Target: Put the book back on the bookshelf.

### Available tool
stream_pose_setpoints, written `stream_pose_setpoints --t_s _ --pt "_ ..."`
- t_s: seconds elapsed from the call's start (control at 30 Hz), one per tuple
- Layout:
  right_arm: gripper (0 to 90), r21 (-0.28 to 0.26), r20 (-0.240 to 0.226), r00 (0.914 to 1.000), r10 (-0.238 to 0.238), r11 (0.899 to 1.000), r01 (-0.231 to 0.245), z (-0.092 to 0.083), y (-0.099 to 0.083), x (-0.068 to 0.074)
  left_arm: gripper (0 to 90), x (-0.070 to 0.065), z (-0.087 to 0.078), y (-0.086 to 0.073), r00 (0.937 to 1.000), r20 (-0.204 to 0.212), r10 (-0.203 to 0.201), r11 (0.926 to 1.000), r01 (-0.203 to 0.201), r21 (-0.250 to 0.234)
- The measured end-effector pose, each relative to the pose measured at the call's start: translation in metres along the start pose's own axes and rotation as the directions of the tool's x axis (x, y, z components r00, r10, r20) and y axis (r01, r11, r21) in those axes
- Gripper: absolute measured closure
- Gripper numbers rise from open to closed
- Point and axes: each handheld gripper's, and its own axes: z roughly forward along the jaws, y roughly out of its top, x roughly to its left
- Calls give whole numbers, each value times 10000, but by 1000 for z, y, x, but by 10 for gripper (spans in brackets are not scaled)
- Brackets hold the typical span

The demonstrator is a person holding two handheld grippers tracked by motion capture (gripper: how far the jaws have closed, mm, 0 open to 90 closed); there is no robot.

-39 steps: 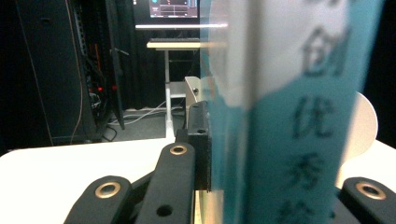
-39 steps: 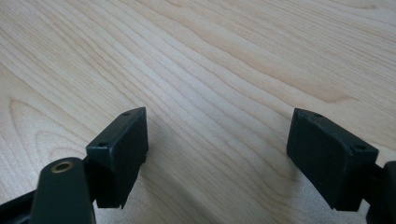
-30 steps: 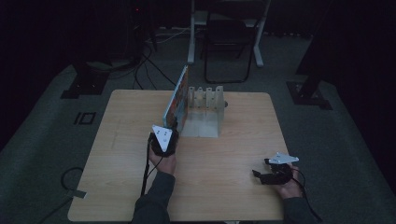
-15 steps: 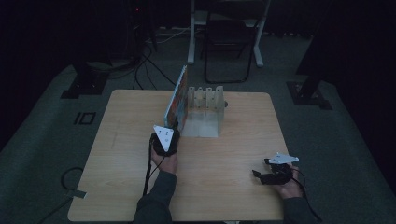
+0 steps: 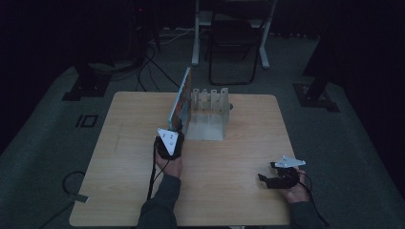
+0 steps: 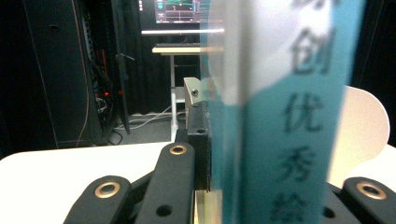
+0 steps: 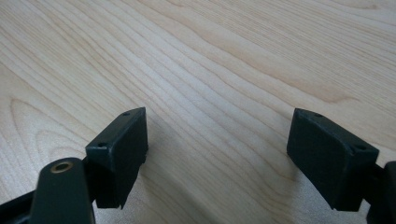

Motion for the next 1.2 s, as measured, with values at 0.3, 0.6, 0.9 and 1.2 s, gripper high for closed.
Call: stream_pose_setpoints --t_s 0.3,0.6,0.9,1.2 --pt "199 7 2 10000 1 10000 -1 0 0 0 808 -1 0 -2 10000 48 37 10000 -37 -50" --pt "199 8 -4 10000 -12 10000 12 0 0 0 807 0 -2 -6 9996 180 208 9997 -206 -88" --pt "198 19 -12 10000 -14 10000 14 0 0 0 808 1 -7 -13 9996 192 216 9997 -214 -126" --pt "198 16 -15 10000 -21 10000 22 0 0 0 807 0 -9 -17 9992 268 293 9995 -291 -109"
